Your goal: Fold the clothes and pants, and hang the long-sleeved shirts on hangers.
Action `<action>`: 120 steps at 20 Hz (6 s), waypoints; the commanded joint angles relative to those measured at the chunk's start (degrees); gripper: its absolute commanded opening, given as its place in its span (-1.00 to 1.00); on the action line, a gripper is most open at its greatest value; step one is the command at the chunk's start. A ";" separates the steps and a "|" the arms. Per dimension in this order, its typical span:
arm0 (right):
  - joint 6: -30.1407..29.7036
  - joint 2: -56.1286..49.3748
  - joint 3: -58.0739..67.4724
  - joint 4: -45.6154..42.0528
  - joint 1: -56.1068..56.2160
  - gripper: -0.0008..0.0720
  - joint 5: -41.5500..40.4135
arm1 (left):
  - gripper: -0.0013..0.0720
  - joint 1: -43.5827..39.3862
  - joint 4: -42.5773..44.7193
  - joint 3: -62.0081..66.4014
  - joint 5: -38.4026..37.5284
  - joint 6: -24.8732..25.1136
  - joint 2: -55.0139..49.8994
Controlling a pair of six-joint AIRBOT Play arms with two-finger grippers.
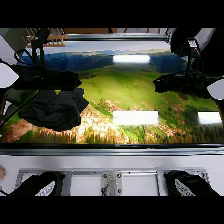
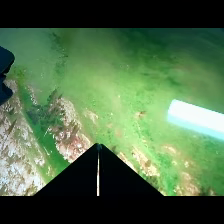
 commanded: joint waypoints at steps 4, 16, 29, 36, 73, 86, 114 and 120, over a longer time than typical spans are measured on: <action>0.00 0.04 0.00 0.00 0.02 -0.92 0.02 | -0.91 -0.04 0.00 0.04 0.00 0.02 0.00; 0.00 0.04 0.00 0.00 0.02 -0.93 0.02 | 0.97 8.72 5.25 0.04 0.04 7.76 -1.05; 0.00 0.02 0.00 0.00 0.02 -0.93 0.02 | 0.97 14.36 13.70 0.00 -5.16 0.00 -30.10; 0.92 0.00 0.00 0.79 0.02 -0.92 0.07 | -0.92 7.23 10.23 2.49 -4.26 0.48 -30.23; 9.07 4.44 -3.08 -0.02 -22.58 -0.89 9.11 | 0.17 6.84 -23.89 -35.06 16.06 6.88 -22.14; 1.68 -15.39 -13.25 -0.20 8.59 0.92 -6.49 | -0.91 10.34 -17.42 -25.46 11.96 7.08 -18.45; 19.34 12.66 18.38 -14.80 -19.89 -0.93 17.11 | -0.91 15.67 -8.55 1.20 5.09 1.03 10.58; 20.37 10.88 9.22 -14.64 -19.15 -0.92 19.78 | -0.91 15.65 -9.22 -10.97 5.75 -0.96 6.58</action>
